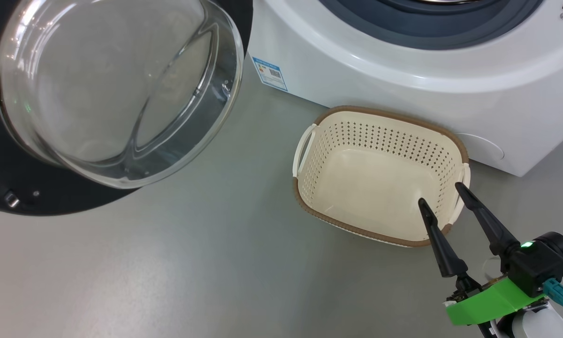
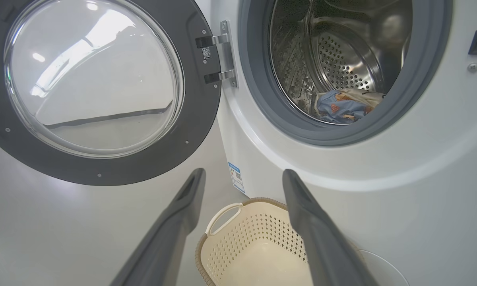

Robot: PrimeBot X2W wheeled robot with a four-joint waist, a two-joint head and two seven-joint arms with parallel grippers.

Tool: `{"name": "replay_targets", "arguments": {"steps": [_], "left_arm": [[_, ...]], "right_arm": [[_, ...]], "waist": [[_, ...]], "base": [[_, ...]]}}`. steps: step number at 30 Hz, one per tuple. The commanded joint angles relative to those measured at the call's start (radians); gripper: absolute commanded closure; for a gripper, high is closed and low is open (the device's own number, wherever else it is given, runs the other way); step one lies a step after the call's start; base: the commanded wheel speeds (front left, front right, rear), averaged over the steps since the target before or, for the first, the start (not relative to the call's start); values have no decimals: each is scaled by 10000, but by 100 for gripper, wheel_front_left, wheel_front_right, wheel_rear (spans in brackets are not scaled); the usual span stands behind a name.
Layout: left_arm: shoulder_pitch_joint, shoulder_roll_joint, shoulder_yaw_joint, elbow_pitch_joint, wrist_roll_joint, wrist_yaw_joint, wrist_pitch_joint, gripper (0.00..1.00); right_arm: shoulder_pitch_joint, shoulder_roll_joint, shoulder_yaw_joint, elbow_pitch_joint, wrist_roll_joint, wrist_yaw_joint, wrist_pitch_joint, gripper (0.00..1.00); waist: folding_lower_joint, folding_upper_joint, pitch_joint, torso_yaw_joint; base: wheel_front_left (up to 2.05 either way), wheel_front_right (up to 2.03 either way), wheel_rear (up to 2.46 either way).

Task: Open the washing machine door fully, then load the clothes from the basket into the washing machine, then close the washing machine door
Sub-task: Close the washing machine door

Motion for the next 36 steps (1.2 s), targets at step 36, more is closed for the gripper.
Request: {"name": "replay_targets", "arguments": {"steps": [36], "left_arm": [[1455, 381, 169, -3169, -1056, -38, 5039, 100]], "right_arm": [[497, 523, -347, -245, -16, 44, -80, 0]], "waist": [[0, 0, -1674, -542]], "base": [[0, 0, 0]]}}
